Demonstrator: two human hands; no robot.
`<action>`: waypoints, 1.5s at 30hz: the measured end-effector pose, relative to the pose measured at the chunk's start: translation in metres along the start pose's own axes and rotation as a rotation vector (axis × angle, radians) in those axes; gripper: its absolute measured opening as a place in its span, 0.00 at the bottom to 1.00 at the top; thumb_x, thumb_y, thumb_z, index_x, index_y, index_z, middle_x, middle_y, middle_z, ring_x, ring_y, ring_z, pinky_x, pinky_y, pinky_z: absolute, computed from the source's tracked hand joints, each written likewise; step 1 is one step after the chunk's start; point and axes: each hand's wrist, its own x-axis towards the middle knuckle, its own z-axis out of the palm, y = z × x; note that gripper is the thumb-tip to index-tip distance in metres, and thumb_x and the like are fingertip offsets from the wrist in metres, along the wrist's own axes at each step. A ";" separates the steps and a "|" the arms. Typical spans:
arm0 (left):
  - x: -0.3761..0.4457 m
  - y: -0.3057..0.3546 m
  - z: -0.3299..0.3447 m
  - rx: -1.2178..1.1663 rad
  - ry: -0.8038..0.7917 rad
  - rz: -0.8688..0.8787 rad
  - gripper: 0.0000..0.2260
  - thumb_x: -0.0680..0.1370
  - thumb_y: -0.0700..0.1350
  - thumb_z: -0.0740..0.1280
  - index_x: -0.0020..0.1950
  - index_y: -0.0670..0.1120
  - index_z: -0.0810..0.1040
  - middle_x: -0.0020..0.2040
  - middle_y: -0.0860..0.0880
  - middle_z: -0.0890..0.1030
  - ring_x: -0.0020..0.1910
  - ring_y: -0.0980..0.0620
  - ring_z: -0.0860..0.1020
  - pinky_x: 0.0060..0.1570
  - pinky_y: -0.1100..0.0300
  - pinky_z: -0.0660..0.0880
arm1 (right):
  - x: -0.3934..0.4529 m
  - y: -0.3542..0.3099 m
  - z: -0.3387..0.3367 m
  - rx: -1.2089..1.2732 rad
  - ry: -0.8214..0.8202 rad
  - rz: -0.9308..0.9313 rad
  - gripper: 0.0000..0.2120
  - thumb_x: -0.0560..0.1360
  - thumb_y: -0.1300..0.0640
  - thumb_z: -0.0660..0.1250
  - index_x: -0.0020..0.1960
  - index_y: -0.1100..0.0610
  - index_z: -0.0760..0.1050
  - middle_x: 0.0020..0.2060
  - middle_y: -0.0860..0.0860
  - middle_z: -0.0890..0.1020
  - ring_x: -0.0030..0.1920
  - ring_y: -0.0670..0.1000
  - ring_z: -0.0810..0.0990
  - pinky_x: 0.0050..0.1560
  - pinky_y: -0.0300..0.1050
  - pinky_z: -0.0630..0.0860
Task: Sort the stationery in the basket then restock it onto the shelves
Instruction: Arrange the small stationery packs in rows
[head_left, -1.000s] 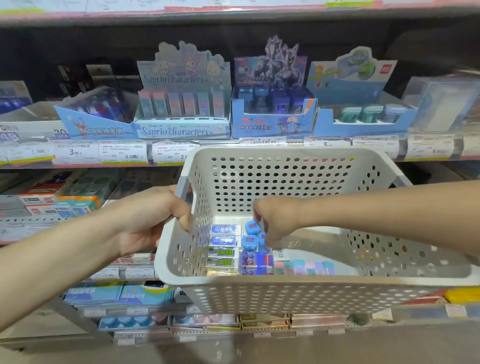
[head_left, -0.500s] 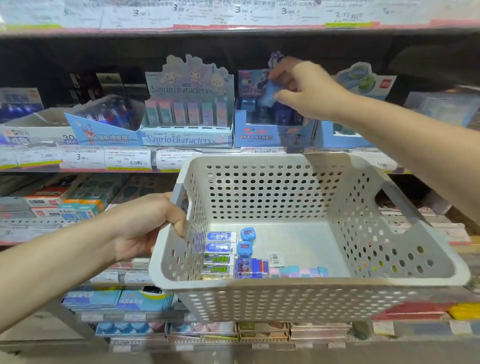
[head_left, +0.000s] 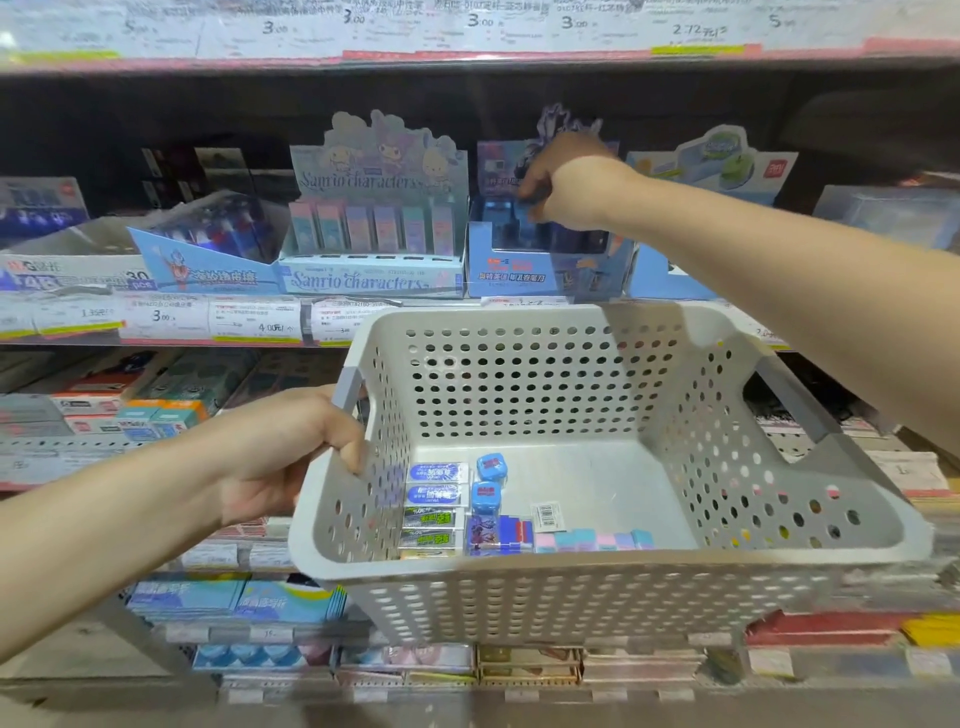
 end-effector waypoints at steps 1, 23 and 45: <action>0.000 0.000 0.000 0.001 0.006 -0.003 0.32 0.56 0.33 0.61 0.60 0.39 0.75 0.47 0.34 0.80 0.42 0.38 0.79 0.42 0.48 0.79 | 0.000 0.000 -0.001 -0.007 0.004 0.010 0.13 0.75 0.58 0.68 0.59 0.56 0.79 0.59 0.54 0.79 0.58 0.57 0.78 0.59 0.45 0.73; 0.009 0.000 0.002 -0.006 0.007 0.029 0.35 0.54 0.33 0.61 0.62 0.37 0.73 0.44 0.38 0.75 0.42 0.39 0.72 0.38 0.52 0.65 | -0.121 -0.048 0.067 -0.094 -0.341 -0.344 0.04 0.70 0.58 0.63 0.36 0.55 0.74 0.35 0.53 0.79 0.37 0.55 0.76 0.37 0.42 0.73; 0.002 -0.005 0.000 0.008 -0.008 0.018 0.26 0.55 0.32 0.61 0.52 0.41 0.79 0.41 0.37 0.77 0.37 0.41 0.76 0.42 0.50 0.72 | -0.105 -0.040 0.067 -0.072 -0.430 -0.403 0.05 0.76 0.55 0.64 0.42 0.54 0.76 0.37 0.48 0.79 0.38 0.51 0.75 0.34 0.41 0.68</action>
